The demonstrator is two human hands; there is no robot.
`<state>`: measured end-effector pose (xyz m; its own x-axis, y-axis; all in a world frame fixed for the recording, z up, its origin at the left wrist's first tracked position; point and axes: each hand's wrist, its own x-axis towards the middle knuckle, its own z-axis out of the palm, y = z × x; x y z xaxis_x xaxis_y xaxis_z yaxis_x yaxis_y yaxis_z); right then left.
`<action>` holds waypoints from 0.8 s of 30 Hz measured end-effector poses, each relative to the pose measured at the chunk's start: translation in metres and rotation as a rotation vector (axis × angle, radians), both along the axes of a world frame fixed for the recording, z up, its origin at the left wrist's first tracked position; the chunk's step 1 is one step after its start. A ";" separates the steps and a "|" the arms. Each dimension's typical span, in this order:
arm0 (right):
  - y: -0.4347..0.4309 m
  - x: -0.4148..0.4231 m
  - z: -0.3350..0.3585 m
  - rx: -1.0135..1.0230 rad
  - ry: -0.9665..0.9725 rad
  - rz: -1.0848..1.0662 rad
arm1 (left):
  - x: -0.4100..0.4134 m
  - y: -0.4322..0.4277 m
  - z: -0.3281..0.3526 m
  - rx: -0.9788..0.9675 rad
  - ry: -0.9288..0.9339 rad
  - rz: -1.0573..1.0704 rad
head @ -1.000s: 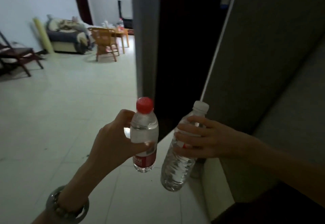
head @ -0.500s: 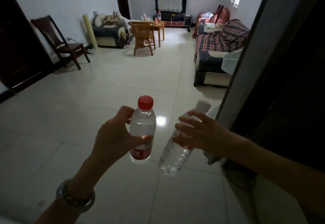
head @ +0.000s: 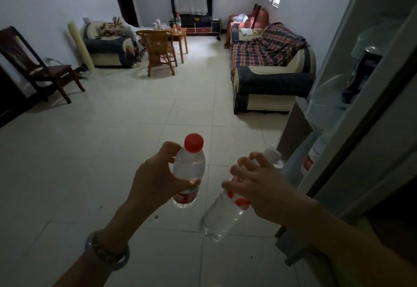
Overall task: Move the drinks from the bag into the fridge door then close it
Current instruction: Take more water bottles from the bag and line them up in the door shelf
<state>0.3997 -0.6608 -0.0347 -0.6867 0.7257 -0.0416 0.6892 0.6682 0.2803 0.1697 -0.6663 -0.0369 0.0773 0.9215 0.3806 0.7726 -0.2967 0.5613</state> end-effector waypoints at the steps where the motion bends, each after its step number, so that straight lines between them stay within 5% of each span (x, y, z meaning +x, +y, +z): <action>1: 0.005 0.000 0.004 0.003 0.006 -0.019 | 0.004 0.016 0.003 -0.004 0.013 -0.026; 9: 0.053 0.009 0.008 0.050 0.067 -0.248 | 0.046 0.122 0.004 -0.031 -0.011 -0.285; 24: 0.193 -0.026 0.002 -0.072 -0.101 -0.702 | 0.054 0.340 -0.018 -0.169 0.012 -0.761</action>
